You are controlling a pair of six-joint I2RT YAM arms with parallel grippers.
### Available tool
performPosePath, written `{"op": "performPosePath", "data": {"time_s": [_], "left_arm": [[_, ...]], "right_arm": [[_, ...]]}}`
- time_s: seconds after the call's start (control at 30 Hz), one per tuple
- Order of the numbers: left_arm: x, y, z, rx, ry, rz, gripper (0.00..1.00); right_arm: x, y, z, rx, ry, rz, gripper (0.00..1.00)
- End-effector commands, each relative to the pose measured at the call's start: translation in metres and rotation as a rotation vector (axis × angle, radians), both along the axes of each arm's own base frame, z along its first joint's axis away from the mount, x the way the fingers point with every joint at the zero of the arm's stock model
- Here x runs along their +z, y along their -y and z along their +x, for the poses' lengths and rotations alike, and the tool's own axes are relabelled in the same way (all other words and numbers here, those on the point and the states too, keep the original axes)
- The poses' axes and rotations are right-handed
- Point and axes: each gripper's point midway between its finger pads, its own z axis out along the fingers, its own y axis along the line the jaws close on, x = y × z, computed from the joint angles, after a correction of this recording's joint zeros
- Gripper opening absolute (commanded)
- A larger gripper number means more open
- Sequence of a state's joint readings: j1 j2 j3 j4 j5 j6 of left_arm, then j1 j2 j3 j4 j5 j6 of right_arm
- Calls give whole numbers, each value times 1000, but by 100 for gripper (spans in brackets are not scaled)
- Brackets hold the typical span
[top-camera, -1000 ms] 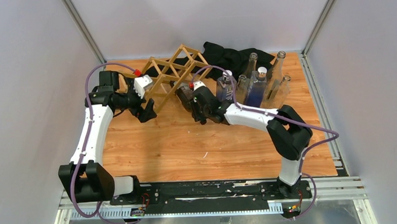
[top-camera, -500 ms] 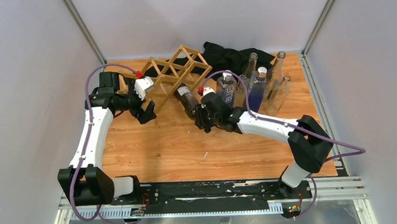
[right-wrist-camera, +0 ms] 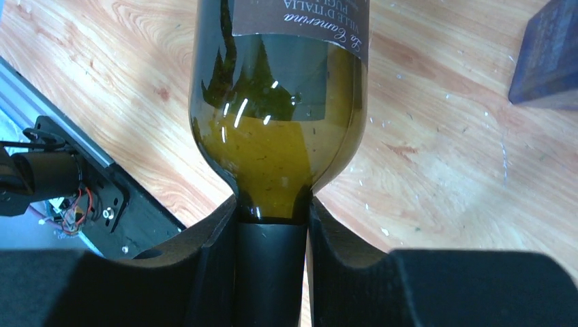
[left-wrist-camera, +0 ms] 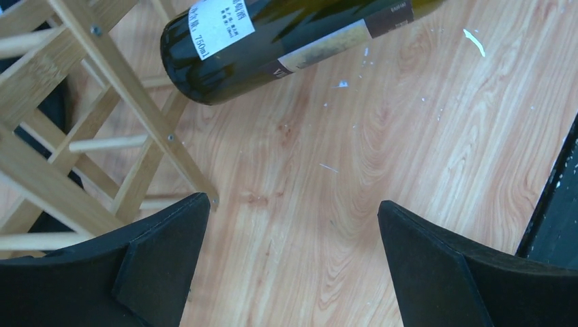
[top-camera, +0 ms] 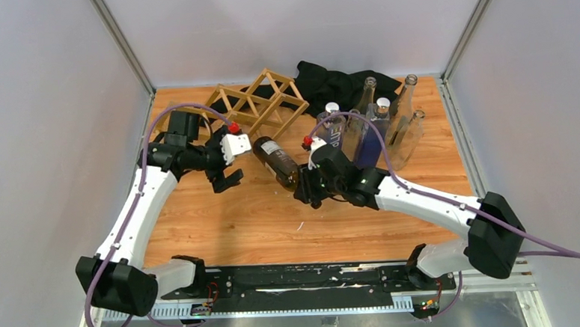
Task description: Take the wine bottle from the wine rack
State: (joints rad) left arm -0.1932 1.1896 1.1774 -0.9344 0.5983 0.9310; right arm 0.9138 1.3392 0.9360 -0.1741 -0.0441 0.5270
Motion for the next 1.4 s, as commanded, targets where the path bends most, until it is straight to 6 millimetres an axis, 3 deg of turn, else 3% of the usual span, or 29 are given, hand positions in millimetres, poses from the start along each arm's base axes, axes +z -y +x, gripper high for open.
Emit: {"op": "performPosePath", "data": {"time_s": [0.0, 0.37, 0.67, 0.9, 1.13, 1.17, 1.23, 1.37], "left_arm": [[-5, 4, -16, -79, 26, 76, 100], [2, 26, -40, -307, 133, 183, 100], [-5, 36, -60, -522, 287, 297, 100], [-17, 36, -60, -528, 247, 327, 100], [-35, 29, -67, -573, 266, 376, 99], [-34, 31, -66, -564, 272, 370, 96], [-30, 33, -64, -556, 285, 359, 81], [-19, 40, -58, -524, 330, 318, 33]], "right_arm": [[38, -3, -10, 49, 60, 89, 0], [91, -6, -64, 343, -8, 149, 0], [116, -21, -93, 513, -64, 202, 0], [126, -31, -107, 594, -77, 228, 0], [129, -33, -106, 601, -60, 232, 0], [128, -33, -105, 597, -60, 229, 0], [126, -33, -103, 584, -62, 222, 4], [122, -33, -99, 555, -63, 209, 30]]}}
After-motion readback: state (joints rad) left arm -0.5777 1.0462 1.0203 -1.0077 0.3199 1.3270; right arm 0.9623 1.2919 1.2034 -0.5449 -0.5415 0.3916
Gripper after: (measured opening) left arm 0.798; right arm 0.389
